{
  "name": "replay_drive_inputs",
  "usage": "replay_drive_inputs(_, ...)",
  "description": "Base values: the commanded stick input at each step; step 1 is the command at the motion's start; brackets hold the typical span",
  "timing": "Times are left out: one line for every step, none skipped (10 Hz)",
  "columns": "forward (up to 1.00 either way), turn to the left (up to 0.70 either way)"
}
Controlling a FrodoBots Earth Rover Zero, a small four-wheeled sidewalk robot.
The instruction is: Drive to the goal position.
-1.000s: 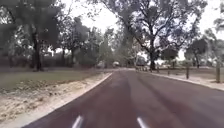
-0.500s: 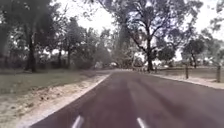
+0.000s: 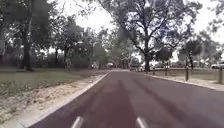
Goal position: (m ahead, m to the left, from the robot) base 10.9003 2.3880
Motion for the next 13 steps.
replay_drive_inputs(0.60,0.00)
replay_drive_inputs(0.60,0.00)
replay_drive_inputs(0.60,0.00)
replay_drive_inputs(0.60,0.00)
replay_drive_inputs(0.60,0.00)
replay_drive_inputs(0.60,0.00)
replay_drive_inputs(0.60,0.00)
replay_drive_inputs(0.60,0.00)
replay_drive_inputs(0.60,0.00)
replay_drive_inputs(0.60,0.00)
replay_drive_inputs(0.60,0.00)
replay_drive_inputs(0.60,0.00)
replay_drive_inputs(0.60,0.00)
